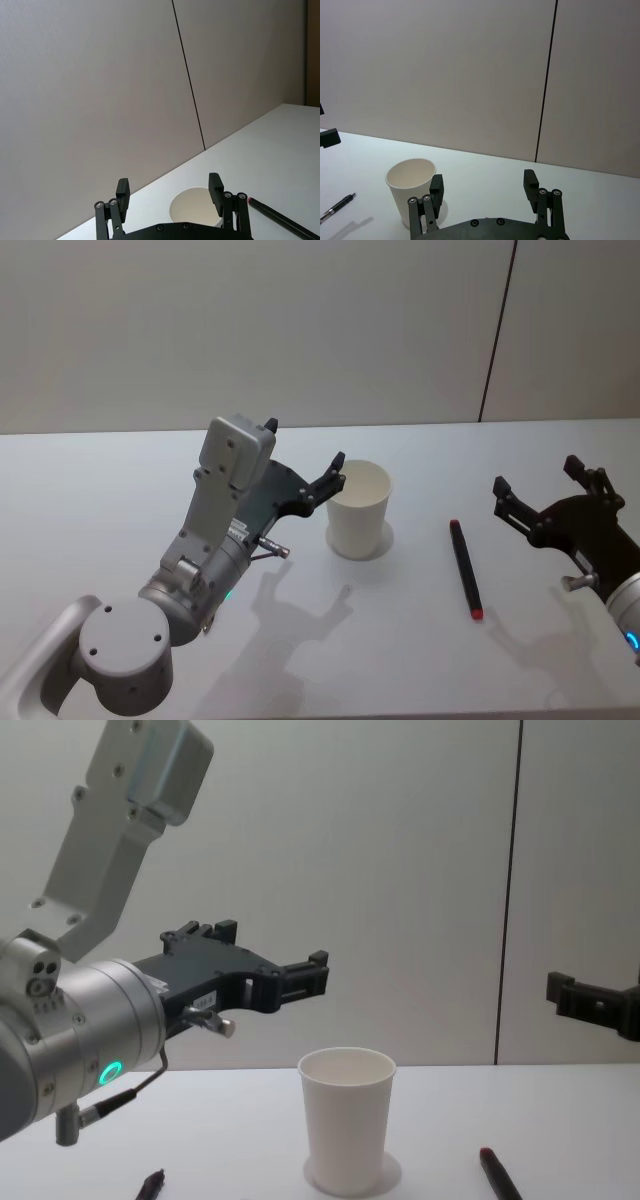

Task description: Place the pen into the pen holder.

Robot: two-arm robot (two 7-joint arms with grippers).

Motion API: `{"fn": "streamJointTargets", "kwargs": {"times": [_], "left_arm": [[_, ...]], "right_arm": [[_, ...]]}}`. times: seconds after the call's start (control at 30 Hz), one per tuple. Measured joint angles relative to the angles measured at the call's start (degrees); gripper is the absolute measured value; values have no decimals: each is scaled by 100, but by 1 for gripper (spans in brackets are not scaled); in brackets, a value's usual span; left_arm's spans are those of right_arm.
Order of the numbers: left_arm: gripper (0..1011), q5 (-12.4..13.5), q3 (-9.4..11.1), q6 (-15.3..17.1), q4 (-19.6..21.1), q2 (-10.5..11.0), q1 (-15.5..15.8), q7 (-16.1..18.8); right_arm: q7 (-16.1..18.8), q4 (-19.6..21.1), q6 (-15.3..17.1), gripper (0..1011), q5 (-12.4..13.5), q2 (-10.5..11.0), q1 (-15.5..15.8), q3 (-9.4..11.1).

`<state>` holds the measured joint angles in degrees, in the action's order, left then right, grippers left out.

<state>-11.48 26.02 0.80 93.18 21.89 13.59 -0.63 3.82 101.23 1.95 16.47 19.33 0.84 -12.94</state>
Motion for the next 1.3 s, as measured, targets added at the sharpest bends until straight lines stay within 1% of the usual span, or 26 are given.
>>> {"fn": "streamJointTargets", "kwargs": {"times": [1.17, 1.3], "left_arm": [[1003, 0, 0, 0, 0, 0, 0, 0], [1003, 0, 0, 0, 0, 0, 0, 0]], "right_arm": [[1, 0, 3, 1002, -1, -4, -4, 0], [35, -18, 52, 1002, -43, -23, -45, -6]]}}
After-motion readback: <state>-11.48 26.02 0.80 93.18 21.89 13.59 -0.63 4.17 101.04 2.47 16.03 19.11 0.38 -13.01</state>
